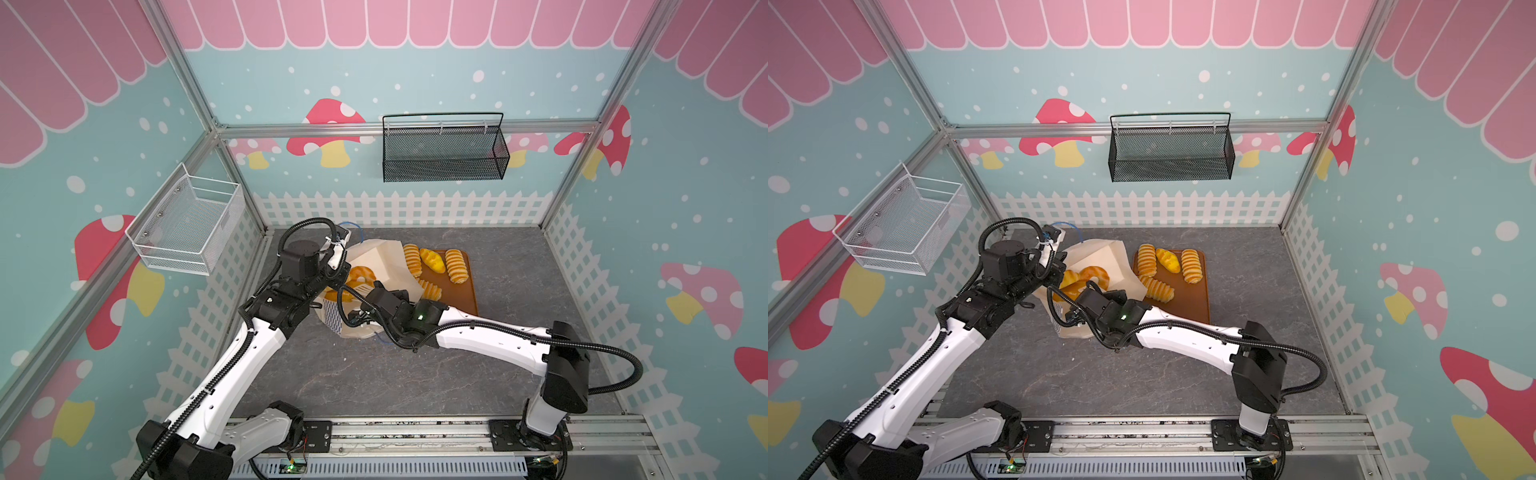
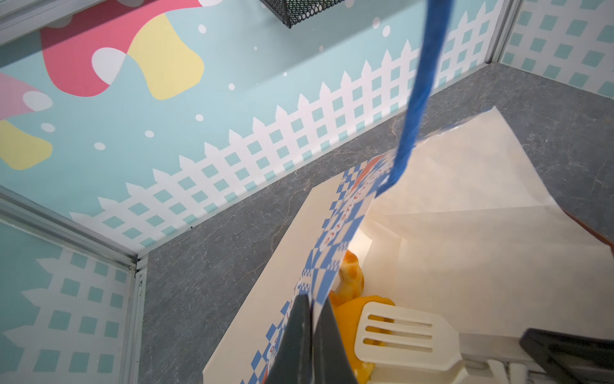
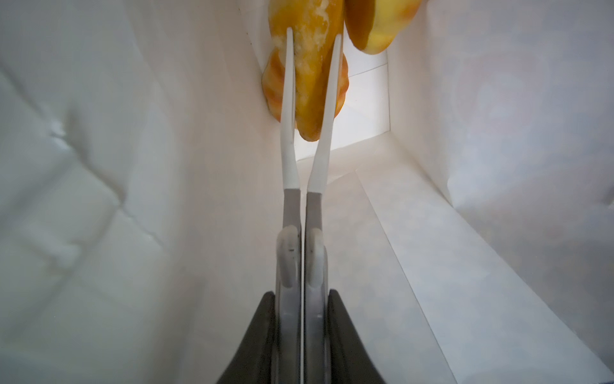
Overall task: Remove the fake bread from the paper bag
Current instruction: 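Push the tongs deeper and close them on the long yellow bread, then pull the long bread up out of the bag while the left gripper holds the bag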
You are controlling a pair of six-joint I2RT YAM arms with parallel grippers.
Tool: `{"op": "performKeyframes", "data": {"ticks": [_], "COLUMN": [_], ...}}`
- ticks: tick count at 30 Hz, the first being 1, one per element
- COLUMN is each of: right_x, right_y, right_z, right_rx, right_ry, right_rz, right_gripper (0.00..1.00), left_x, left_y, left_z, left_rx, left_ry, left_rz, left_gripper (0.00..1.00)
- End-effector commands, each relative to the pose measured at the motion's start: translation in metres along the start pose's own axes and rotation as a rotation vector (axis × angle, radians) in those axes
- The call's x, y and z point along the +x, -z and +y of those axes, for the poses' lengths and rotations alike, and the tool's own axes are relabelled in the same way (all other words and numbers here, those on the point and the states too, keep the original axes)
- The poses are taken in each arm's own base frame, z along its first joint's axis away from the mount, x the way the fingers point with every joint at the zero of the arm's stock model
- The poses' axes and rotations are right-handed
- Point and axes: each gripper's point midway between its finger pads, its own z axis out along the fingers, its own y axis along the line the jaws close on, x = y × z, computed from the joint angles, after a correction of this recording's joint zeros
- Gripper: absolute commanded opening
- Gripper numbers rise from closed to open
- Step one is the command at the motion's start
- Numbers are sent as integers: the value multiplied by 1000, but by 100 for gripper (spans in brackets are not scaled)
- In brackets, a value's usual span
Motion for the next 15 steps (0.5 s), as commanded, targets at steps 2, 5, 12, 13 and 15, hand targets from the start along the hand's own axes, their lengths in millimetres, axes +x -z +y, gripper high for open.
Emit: {"op": "performKeyframes", "data": {"ticks": [2,5,12,13,15], "right_x": [-1,1,13,15,19], "right_y": [30,38,46,47,51], "right_z": [-25,-25,-18,-17,-20], "right_rx": [56,46,27,24,24], "right_ry": [-126,-155,-203,-214,-246], "right_rz": [-82,-107,-121,-118,-124], "right_gripper": [8,8,7,7,7], "left_x": [-14,-15,-16,-16,-15], "left_y": [7,7,12,14,15], "left_z": [12,13,17,18,18], "left_rx": [-45,-44,-33,-31,-20], "left_ry": [51,60,83,86,90], "left_rz": [-23,-27,-34,-35,-34], "left_gripper": [0,0,0,0,0]}}
